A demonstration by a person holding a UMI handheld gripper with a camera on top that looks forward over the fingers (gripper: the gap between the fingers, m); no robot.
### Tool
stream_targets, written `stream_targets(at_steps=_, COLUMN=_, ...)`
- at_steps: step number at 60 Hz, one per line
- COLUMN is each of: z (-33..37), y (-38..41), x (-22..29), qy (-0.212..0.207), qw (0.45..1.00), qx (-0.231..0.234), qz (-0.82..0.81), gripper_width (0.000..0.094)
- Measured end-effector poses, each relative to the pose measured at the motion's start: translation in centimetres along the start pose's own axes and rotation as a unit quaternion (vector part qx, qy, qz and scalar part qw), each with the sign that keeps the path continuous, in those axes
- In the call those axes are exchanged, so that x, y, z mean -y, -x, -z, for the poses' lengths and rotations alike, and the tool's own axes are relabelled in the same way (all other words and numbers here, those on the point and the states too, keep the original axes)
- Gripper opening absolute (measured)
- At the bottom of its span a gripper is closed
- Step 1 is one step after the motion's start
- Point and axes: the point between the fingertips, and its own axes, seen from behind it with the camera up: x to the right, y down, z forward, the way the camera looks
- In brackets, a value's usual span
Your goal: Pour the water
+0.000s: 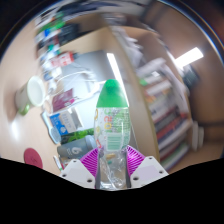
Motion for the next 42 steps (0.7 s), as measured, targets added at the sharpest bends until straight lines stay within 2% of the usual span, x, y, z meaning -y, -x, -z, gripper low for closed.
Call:
stream_targets(at_steps=4, z=-2.6, y=3.3, x=2.8, qy=-0.019, qw=0.991, qx=0.016, qz=0.135, gripper_width=0.0347)
stream_targets(at_steps=9, z=-4.4, y=5.3, x=5.3, qy=-0.037, qw=0.954, qx=0.0, qz=0.297, gripper_width=0.0349)
stream_targets(at_steps=19, z=-6.8, y=7.2, x=8.3, qy=-0.071, qw=0.89, qx=-0.011, qz=0.45, gripper_width=0.0348)
stream_targets(at_steps=31, z=-7.5, y=8.2, x=9.4, qy=-0.082, qw=0.85, qx=-0.013, qz=0.521, gripper_width=0.0347)
stream_targets(at_steps=42, z=-7.5, y=8.5, x=9.1, qy=-0.083, qw=0.844, qx=-0.004, qz=0.529, gripper_width=0.0347)
